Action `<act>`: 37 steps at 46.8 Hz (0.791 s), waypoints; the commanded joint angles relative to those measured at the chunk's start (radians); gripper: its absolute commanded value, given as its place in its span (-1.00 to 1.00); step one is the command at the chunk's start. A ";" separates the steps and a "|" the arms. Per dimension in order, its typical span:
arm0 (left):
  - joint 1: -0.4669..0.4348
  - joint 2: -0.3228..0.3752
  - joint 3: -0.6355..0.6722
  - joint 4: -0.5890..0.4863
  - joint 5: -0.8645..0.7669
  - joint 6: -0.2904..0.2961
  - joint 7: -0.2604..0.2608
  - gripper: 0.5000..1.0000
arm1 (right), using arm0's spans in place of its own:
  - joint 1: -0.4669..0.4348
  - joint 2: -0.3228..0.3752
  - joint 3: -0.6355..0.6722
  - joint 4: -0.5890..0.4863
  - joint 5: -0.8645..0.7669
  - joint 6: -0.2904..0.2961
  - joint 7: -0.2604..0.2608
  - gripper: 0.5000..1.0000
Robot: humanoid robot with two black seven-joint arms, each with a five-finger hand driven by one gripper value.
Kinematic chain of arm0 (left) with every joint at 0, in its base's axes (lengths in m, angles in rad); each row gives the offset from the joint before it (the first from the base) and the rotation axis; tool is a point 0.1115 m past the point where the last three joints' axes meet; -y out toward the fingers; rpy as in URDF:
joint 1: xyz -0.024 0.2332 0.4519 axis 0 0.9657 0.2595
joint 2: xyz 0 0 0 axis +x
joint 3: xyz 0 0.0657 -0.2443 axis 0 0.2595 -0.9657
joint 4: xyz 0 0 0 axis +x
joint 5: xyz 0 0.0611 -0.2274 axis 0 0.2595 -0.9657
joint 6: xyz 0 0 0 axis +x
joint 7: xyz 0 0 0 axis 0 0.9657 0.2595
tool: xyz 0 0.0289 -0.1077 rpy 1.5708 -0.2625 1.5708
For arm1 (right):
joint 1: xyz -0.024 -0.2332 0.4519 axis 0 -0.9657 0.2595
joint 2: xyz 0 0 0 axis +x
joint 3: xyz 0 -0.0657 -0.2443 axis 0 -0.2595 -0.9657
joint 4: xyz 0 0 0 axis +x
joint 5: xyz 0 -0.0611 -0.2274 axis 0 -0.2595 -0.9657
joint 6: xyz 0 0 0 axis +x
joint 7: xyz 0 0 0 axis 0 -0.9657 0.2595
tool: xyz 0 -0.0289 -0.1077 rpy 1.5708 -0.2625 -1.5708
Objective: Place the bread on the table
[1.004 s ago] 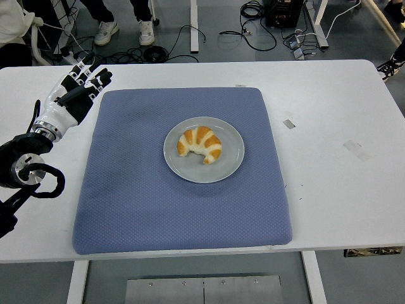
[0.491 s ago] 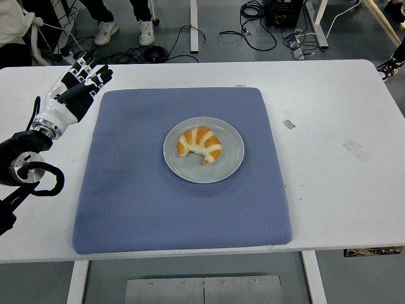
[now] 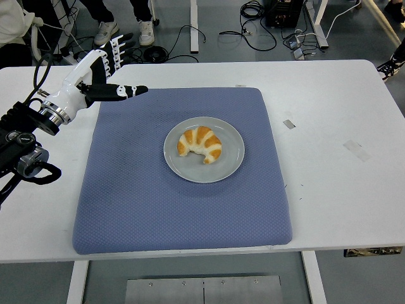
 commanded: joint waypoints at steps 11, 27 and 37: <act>-0.036 0.075 0.088 -0.120 0.152 0.019 0.002 0.93 | 0.000 0.000 0.000 0.000 0.000 0.000 0.000 1.00; -0.170 0.129 0.263 -0.133 0.163 -0.057 0.000 0.93 | 0.001 0.000 0.000 -0.001 0.000 0.000 0.000 1.00; -0.245 0.149 0.365 -0.082 0.237 -0.099 0.000 0.93 | 0.000 0.000 0.000 0.000 0.000 0.000 0.000 1.00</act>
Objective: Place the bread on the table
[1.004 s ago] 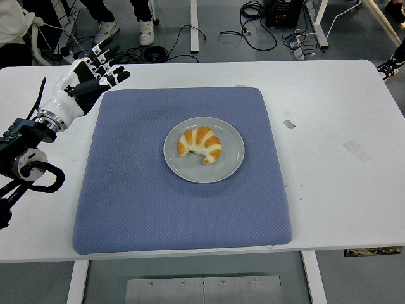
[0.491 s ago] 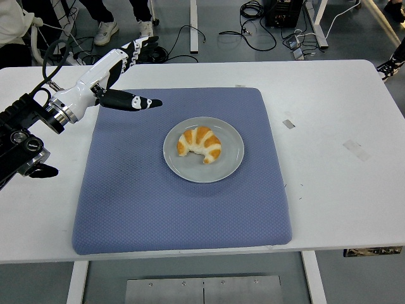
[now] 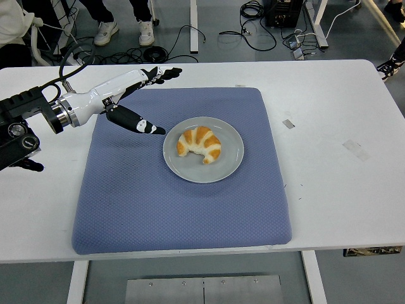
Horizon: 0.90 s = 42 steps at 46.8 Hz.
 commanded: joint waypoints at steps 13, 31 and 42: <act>-0.143 -0.076 0.191 0.121 0.136 0.025 0.005 0.91 | -0.001 0.000 0.000 0.000 0.000 0.000 0.000 1.00; -0.140 -0.114 0.255 0.138 0.142 0.048 0.014 0.91 | 0.000 0.000 0.000 0.000 0.000 0.000 0.000 1.00; -0.134 -0.175 0.261 0.173 0.179 0.051 0.009 0.91 | 0.000 0.000 0.000 0.000 0.000 0.000 0.000 1.00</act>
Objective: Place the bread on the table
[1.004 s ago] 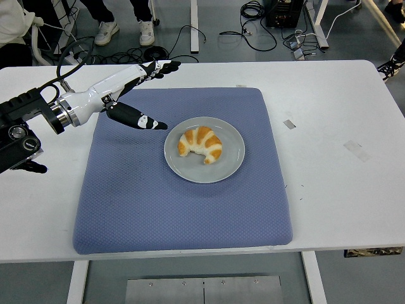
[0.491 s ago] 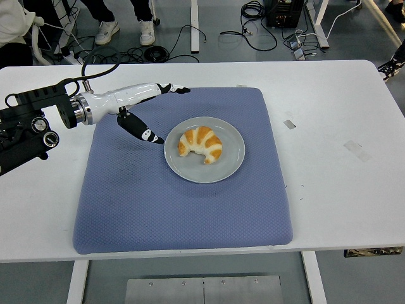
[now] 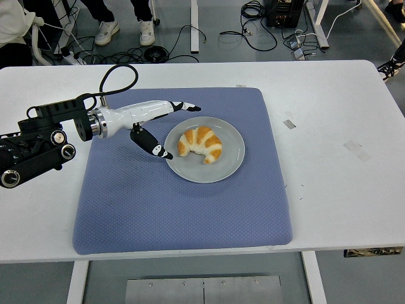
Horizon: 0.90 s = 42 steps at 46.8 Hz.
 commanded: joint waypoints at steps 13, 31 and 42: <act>0.000 -0.097 0.011 0.093 0.019 0.000 -0.006 0.90 | -0.001 0.000 0.000 0.000 0.000 0.000 0.000 1.00; -0.001 -0.149 0.051 0.159 0.021 0.025 -0.009 0.68 | 0.001 0.000 0.000 0.000 0.000 0.000 0.000 1.00; -0.006 -0.157 0.100 0.171 0.019 0.077 -0.011 -0.07 | -0.001 0.000 0.000 -0.001 0.000 0.000 0.000 1.00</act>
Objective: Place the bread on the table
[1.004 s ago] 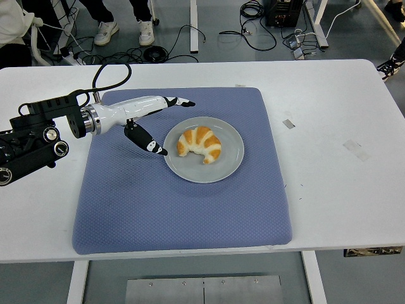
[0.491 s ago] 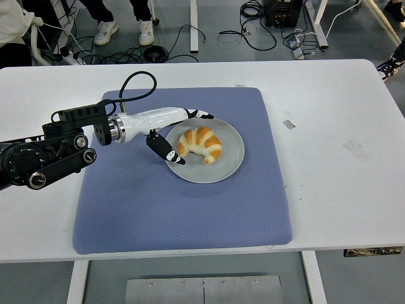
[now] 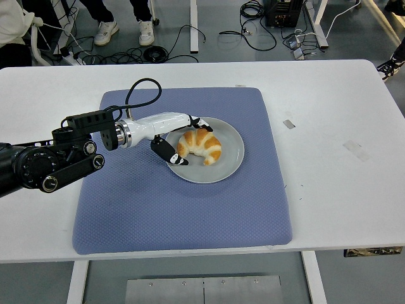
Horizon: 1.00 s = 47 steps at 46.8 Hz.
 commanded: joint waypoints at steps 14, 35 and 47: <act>-0.006 -0.015 0.001 0.029 -0.007 0.008 0.000 -0.94 | 0.001 0.000 0.000 0.001 0.000 0.000 0.000 1.00; -0.125 0.093 -0.008 0.029 -0.111 0.006 0.000 -0.94 | 0.000 0.000 0.000 0.001 0.000 0.000 0.000 1.00; -0.063 0.202 0.000 0.029 -0.113 0.055 0.000 -0.94 | 0.000 0.000 0.000 0.001 0.000 0.000 0.000 1.00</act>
